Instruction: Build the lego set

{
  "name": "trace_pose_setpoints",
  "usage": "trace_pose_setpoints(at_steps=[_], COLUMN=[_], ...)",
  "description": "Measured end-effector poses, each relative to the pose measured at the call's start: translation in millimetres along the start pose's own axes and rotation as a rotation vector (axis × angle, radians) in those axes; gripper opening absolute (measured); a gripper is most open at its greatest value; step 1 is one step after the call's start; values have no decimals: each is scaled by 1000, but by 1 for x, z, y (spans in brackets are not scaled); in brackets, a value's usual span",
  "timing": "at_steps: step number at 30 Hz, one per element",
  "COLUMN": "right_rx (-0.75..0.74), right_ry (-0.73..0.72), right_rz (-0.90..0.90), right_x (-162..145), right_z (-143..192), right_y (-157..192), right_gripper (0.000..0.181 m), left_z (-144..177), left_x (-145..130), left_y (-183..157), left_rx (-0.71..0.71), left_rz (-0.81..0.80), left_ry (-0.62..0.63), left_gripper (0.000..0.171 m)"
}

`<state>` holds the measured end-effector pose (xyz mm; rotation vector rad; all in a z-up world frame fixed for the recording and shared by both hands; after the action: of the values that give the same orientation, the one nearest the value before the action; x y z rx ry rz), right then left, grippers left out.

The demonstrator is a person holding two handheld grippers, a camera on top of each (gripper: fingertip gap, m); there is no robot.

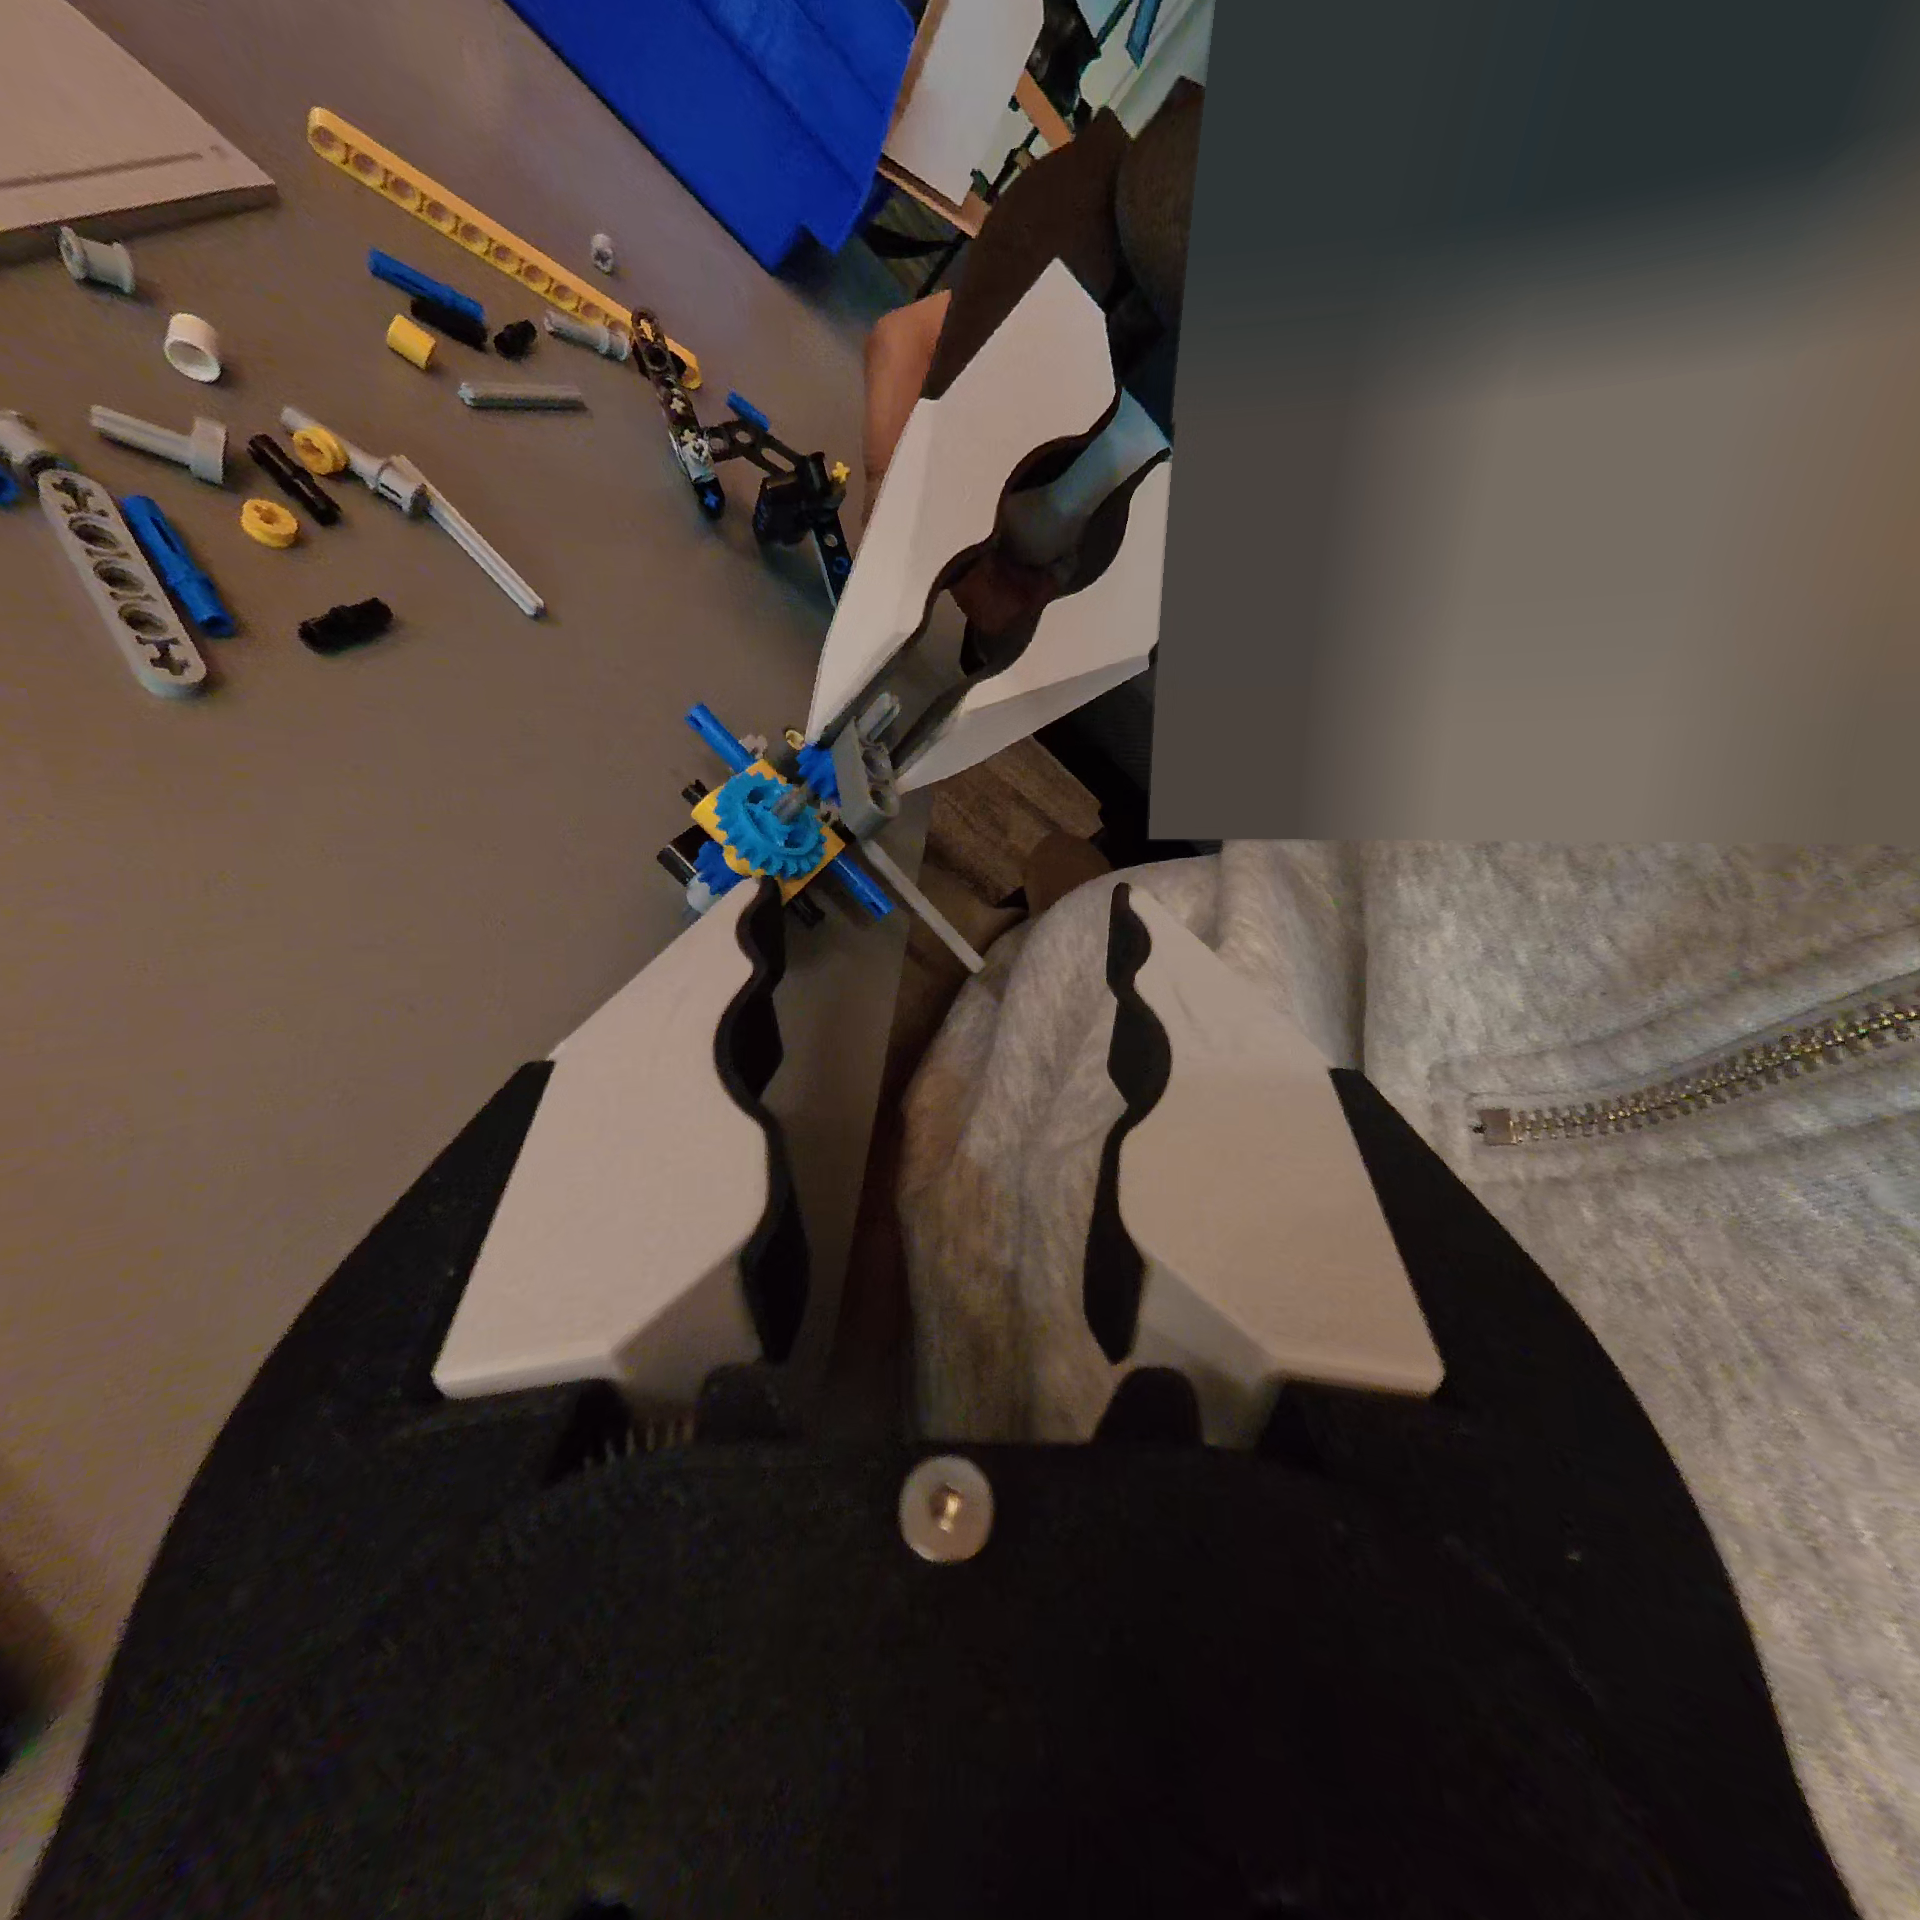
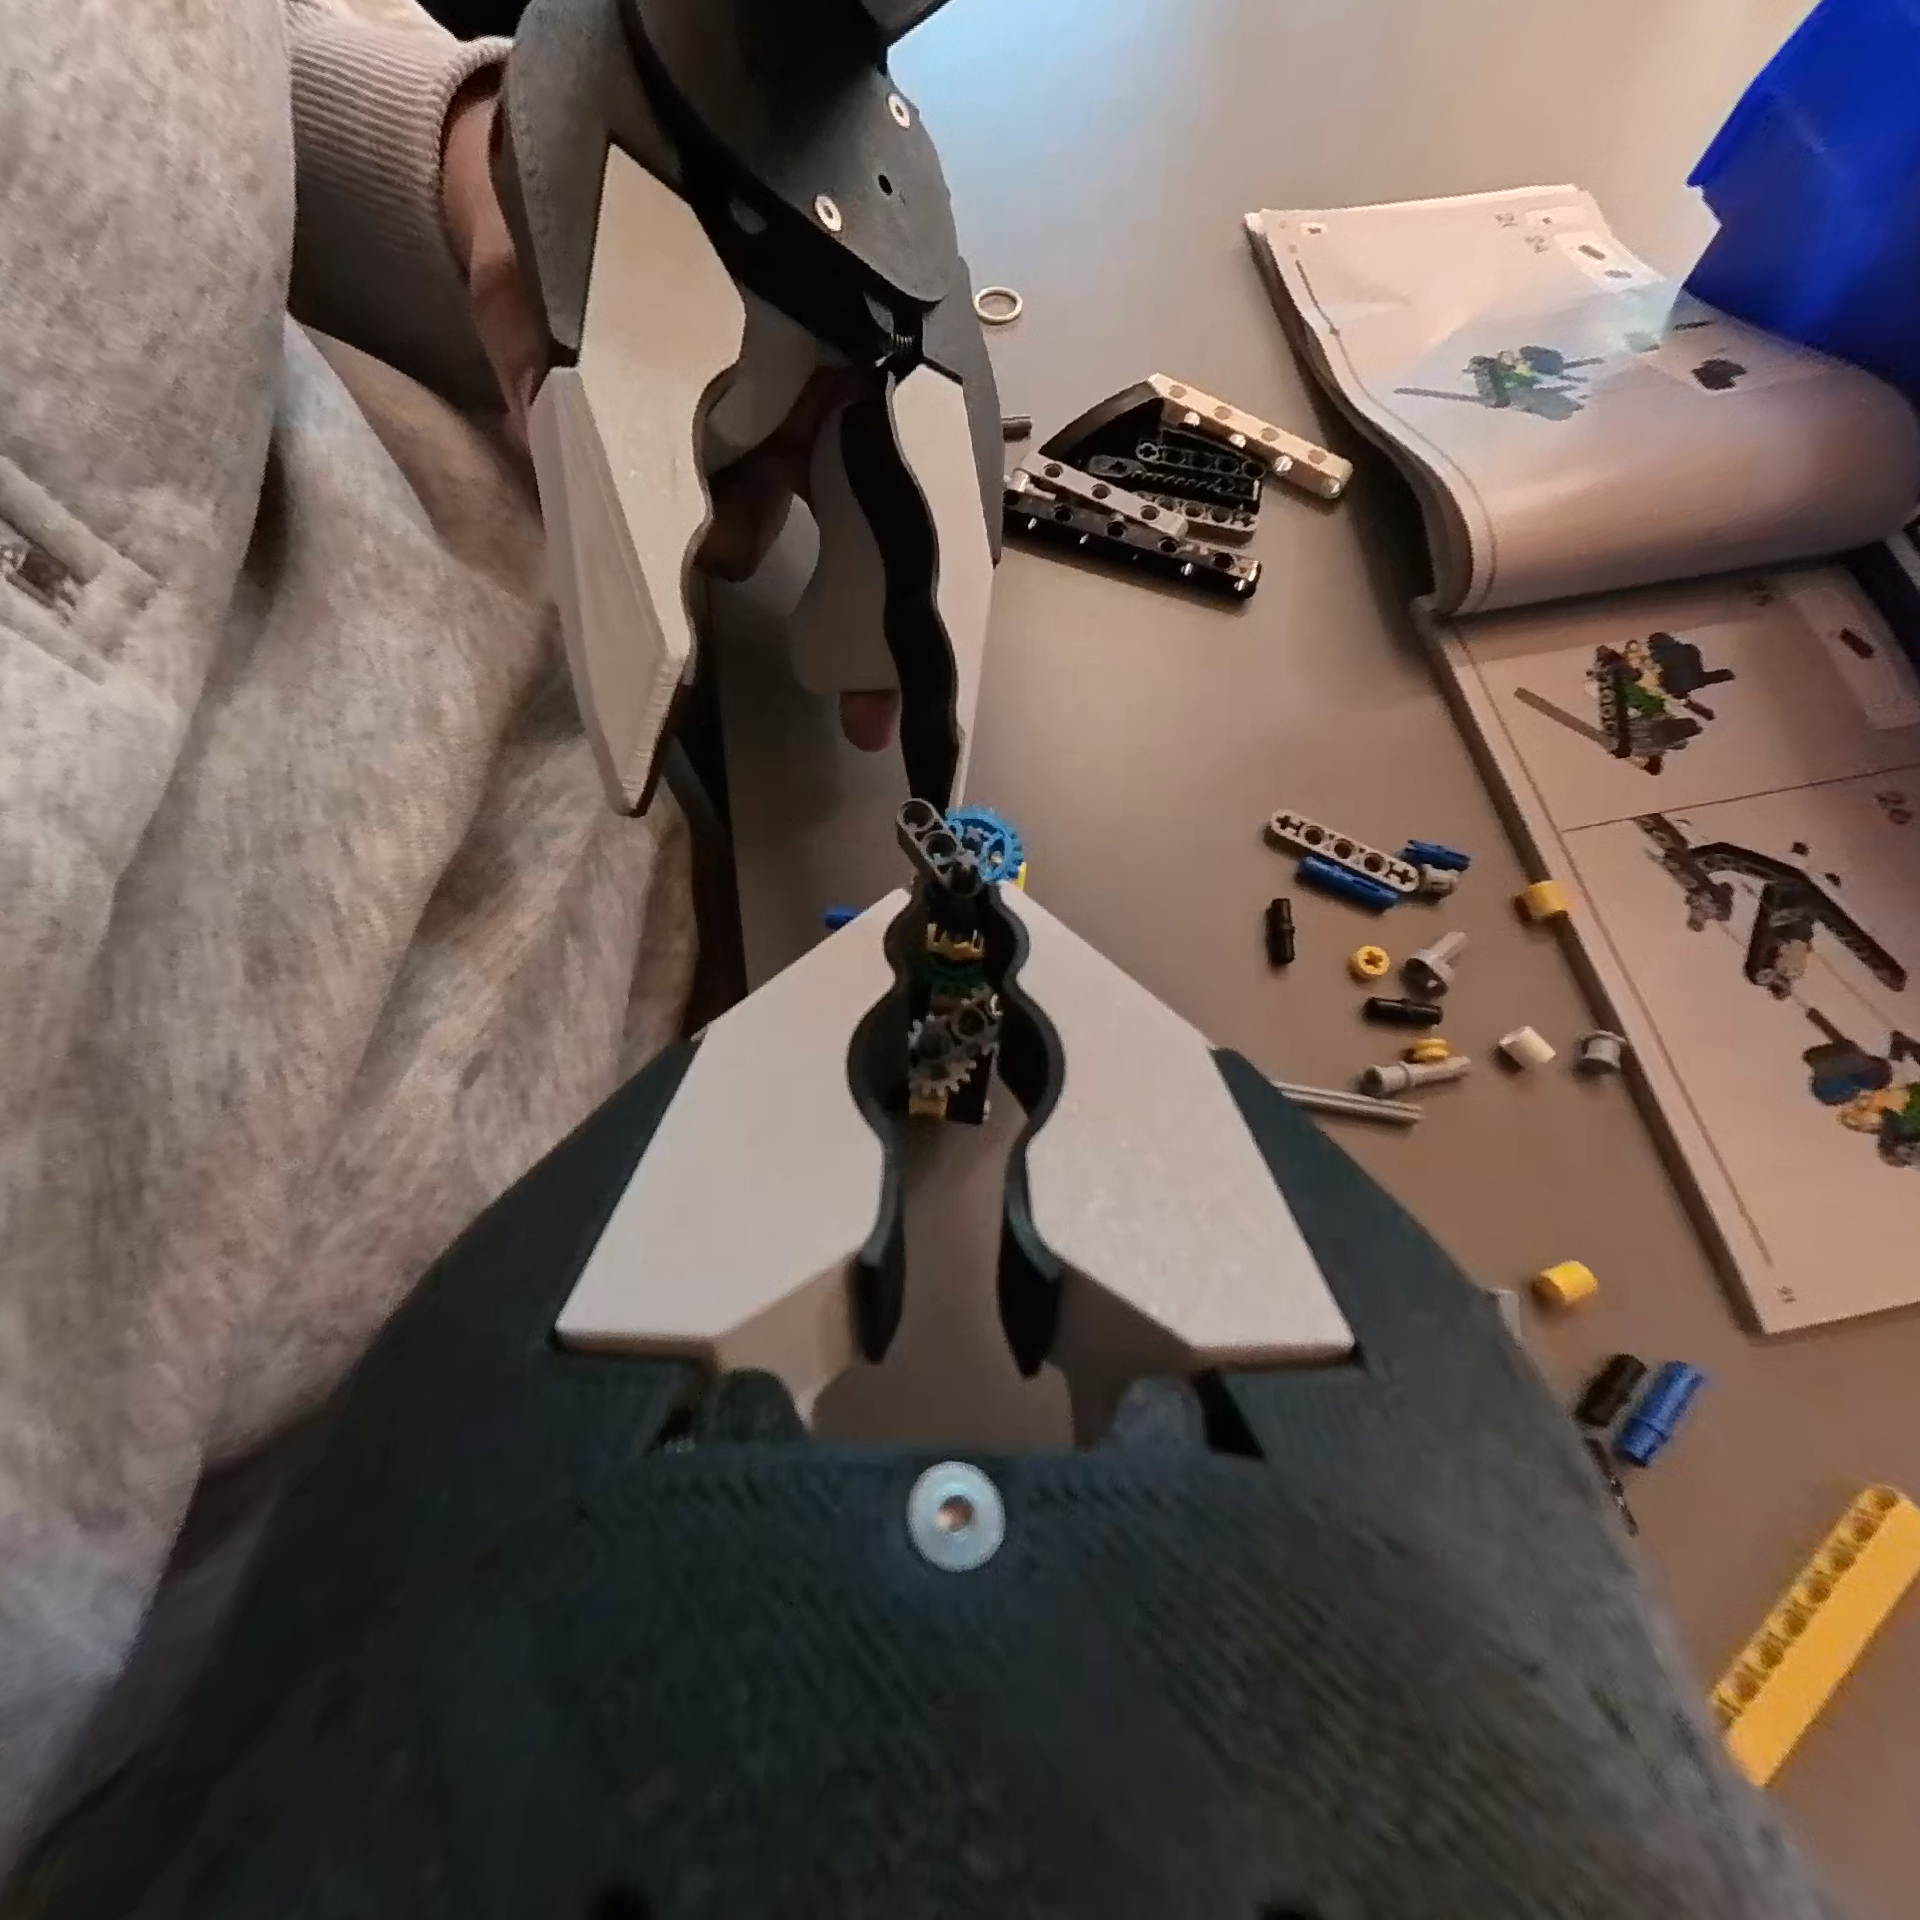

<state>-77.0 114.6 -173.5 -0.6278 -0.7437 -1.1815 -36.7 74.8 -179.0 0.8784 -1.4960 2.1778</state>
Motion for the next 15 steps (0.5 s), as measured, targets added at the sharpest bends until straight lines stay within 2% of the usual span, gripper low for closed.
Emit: trace_pose_setpoints(at_steps=[15], right_rx=[-38], right_ry=[13], right_rz=[49], right_x=[2], right_z=[3], right_y=[0], right_gripper=[12], left_z=[2], left_x=[2], left_y=[1], left_rx=[-2], left_rz=[9], left_ry=[-23], left_gripper=[62])
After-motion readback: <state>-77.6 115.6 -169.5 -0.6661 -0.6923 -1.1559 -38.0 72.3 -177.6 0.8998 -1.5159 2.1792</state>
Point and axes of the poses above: each gripper's, where its closed fingertips meet, z back along the fingers, x out of its top, y = z × x across the jaws, the point moved 3 cm from there along z, back along the fingers, and after that the axes turned 3 degrees about z, right-handed, at the moved point
